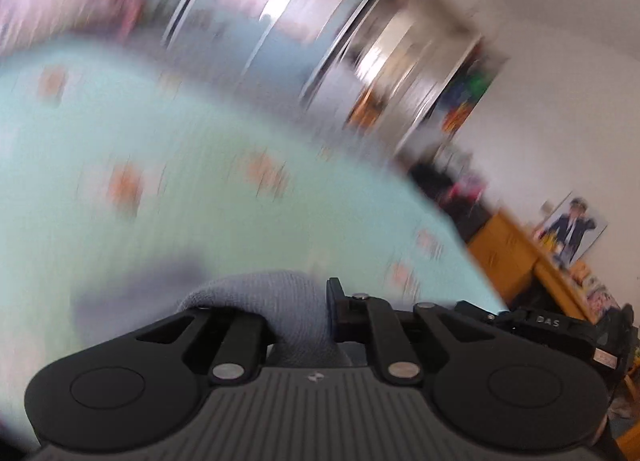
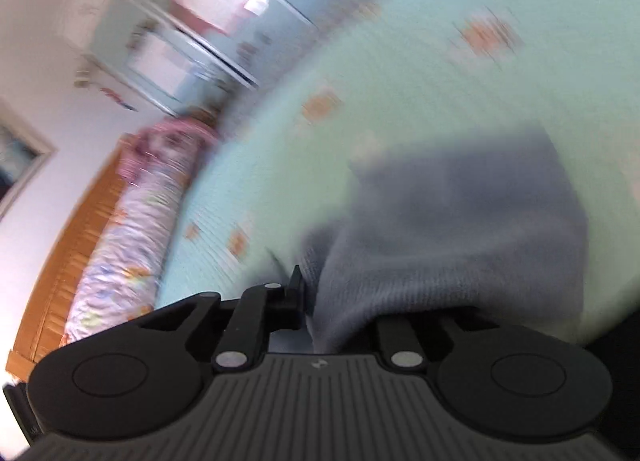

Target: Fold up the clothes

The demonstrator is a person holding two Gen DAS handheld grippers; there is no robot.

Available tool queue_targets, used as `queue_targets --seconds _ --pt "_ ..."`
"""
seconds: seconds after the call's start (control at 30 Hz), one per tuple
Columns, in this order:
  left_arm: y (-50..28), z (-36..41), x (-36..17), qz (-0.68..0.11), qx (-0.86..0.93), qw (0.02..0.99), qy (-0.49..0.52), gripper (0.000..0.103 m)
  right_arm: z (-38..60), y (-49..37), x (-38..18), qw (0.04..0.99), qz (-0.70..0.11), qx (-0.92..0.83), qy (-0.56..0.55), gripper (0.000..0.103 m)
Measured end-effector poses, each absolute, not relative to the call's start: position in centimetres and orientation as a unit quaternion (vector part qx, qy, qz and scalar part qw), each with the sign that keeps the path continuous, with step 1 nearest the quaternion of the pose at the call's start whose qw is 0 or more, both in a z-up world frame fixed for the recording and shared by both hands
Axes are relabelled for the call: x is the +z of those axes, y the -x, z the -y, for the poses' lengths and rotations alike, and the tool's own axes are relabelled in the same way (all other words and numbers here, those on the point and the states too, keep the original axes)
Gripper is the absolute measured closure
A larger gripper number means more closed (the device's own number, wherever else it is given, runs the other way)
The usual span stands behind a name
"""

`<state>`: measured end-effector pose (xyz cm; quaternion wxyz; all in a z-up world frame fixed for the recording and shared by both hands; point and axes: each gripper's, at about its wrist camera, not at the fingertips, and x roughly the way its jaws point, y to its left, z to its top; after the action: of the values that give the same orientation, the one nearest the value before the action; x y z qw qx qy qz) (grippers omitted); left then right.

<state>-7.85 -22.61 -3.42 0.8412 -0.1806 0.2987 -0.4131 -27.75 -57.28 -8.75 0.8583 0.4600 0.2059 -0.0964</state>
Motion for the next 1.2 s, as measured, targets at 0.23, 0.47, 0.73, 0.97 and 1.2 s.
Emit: queue_targets --seconds 0.23,0.47,0.73,0.97,1.2 --pt "6.9 24.2 1.6 -0.218 -0.435 0.855 0.181 0.092 60.3 25.6 -0.5 0.888 -0.077 -0.062 -0.45 0.097" --pt "8.4 23.3 -4.5 -0.306 -0.401 0.847 0.166 0.092 59.3 25.7 -1.0 0.903 -0.108 -0.101 -0.404 0.098" --pt "9.7 21.9 8.0 -0.146 -0.446 0.868 0.166 0.096 58.5 27.2 3.1 0.922 -0.066 -0.08 -0.372 0.098" --pt "9.9 23.1 19.5 -0.028 -0.434 0.892 0.124 0.096 59.2 25.7 14.6 0.953 -0.013 -0.043 -0.3 0.098" --pt "12.0 22.1 21.5 0.011 -0.436 0.895 0.093 0.095 57.6 27.8 19.8 0.971 0.037 -0.023 -0.234 0.098"
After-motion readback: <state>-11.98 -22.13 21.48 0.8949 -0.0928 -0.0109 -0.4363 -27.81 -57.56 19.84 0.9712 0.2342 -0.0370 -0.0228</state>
